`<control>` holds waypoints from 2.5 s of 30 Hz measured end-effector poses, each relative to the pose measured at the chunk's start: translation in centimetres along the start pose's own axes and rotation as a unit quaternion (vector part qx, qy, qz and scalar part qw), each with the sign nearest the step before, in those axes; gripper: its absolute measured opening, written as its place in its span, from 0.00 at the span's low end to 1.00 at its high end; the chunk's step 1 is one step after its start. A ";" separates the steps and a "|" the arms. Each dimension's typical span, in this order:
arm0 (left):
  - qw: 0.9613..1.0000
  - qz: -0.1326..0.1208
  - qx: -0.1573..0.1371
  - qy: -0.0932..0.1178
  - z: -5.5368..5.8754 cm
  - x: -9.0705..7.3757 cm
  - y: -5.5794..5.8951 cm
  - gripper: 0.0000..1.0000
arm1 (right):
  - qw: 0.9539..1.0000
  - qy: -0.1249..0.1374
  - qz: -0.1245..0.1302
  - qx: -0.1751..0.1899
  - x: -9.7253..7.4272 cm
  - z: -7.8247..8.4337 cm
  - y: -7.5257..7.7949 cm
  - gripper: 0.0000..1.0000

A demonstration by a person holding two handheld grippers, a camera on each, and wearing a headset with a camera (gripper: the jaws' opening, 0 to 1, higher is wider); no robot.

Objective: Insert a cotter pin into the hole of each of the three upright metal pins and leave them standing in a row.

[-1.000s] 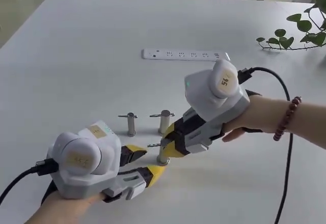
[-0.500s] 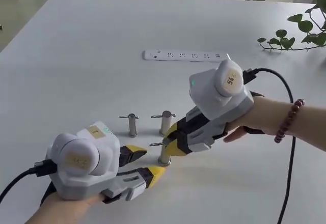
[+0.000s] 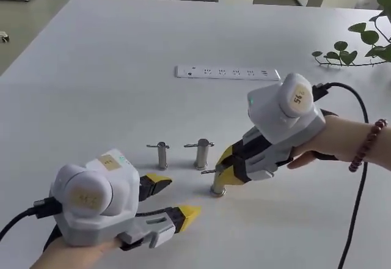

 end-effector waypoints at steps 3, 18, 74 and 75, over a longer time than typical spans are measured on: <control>1.000 -0.002 -0.001 0.002 -0.1 -0.2 -0.1 0.44 | 1.000 -0.005 0.007 -0.005 -0.5 0.3 0.5 0.08; 1.000 -0.008 -0.020 0.022 -1.3 -1.9 -0.6 0.52 | 0.999 0.002 0.036 0.015 -2.1 1.6 2.2 0.08; 0.999 -0.032 -0.012 -0.010 -1.0 -3.8 -1.1 0.58 | 0.996 0.058 0.058 0.043 -3.9 1.6 3.4 0.27; 0.999 -0.032 -0.012 -0.010 -1.1 -3.9 -1.1 0.59 | 0.995 0.065 0.062 0.053 -4.2 1.6 3.2 0.27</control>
Point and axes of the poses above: the centre of the closed fingertips' face, and the gripper's own axes: x roughly forward along the fingers, y roughly to its right, z roughly out of its underside, the point moved 10 cm from there along -x, roughly backward along the fingers, and after that the axes turned 4 degrees about x, right-handed, at the moved point
